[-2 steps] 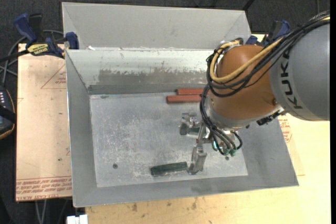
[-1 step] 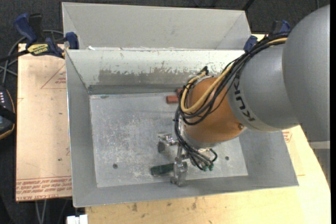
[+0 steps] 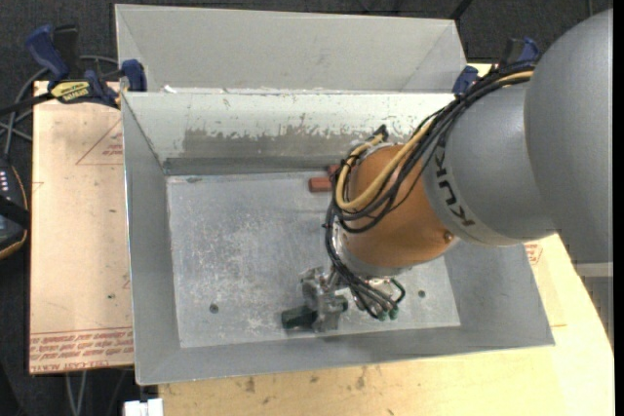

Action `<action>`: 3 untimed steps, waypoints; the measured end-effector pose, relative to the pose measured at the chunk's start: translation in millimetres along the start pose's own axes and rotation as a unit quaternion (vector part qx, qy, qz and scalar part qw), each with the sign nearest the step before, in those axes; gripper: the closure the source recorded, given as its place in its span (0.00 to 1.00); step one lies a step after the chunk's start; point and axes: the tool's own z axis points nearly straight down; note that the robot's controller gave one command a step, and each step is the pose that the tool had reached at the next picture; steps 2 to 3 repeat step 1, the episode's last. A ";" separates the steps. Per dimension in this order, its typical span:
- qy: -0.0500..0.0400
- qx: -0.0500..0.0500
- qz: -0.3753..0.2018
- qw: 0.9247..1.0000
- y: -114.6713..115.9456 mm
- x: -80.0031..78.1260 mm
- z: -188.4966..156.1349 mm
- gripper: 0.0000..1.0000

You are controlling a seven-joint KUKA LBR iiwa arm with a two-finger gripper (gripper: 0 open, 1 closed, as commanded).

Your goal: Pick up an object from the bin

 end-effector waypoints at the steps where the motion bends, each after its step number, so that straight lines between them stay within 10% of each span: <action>1: -0.006 0.001 -0.020 1.000 15.7 -6.8 -190.9 1.00; 3: -0.006 0.001 -0.020 1.000 15.7 -6.8 -190.9 1.00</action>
Offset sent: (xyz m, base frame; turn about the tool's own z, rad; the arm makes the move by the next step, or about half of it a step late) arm 0.0011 0.0161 0.1866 -0.0432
